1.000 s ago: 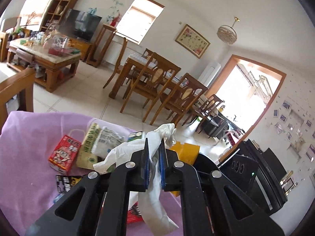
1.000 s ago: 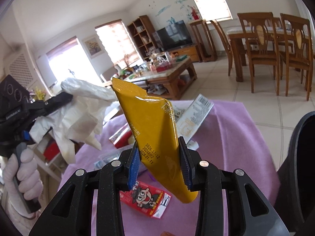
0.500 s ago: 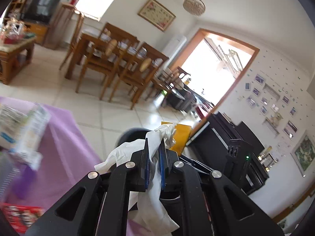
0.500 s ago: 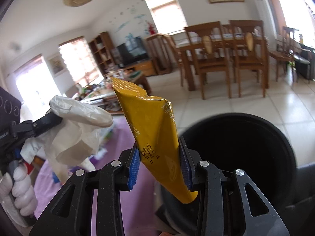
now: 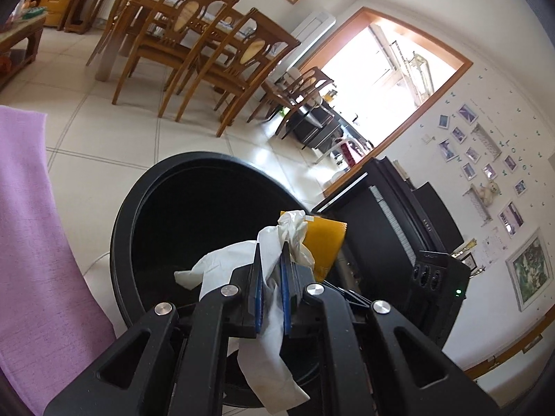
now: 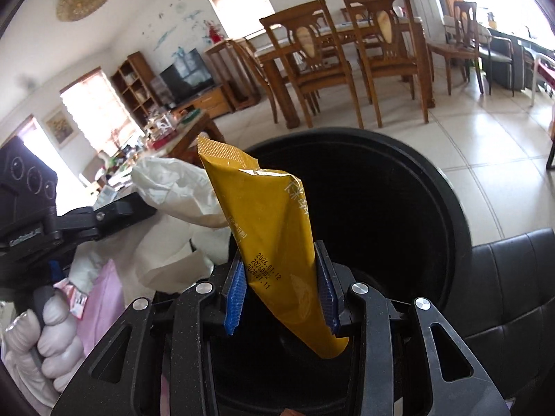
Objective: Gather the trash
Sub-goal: 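Carry both items over the black bin and open both tools to drop them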
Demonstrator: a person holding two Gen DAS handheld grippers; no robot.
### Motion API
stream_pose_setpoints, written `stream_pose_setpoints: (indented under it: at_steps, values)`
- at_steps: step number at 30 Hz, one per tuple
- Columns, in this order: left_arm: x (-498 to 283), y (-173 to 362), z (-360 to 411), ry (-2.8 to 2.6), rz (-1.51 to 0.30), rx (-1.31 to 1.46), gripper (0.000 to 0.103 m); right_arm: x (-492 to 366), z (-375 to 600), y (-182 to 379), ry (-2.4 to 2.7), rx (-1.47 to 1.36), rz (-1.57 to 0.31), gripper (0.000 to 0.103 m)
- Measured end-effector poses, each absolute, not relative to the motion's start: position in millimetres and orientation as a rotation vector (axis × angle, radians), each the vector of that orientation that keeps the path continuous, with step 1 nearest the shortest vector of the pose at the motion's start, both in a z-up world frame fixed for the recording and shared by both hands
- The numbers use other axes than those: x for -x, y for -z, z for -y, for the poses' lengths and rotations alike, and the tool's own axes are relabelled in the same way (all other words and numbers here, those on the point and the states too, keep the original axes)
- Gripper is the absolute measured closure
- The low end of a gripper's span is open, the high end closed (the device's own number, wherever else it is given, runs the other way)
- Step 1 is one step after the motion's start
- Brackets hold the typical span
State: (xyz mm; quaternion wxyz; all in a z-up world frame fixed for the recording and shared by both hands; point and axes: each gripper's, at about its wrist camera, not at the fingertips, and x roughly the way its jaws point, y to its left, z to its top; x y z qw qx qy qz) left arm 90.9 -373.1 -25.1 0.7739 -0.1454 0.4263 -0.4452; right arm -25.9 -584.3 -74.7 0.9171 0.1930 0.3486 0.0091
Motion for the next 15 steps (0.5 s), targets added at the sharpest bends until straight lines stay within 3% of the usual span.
stream_pose_setpoints:
  at_steps: [7,13,15]
  values:
    - [-90,28,370,0.904,-0.979,0.244,0.091,18,566,75,-0.039,-0.395,-0.741,0.065]
    - [-89,33,366,0.869,-1.000,0.198,0.089,10,557,66,-0.044,-0.390,-0.738,0.055]
    - [-86,30,365,0.858,-0.989,0.185,0.073,4,558,63,-0.048,-0.393,-0.729,0.047]
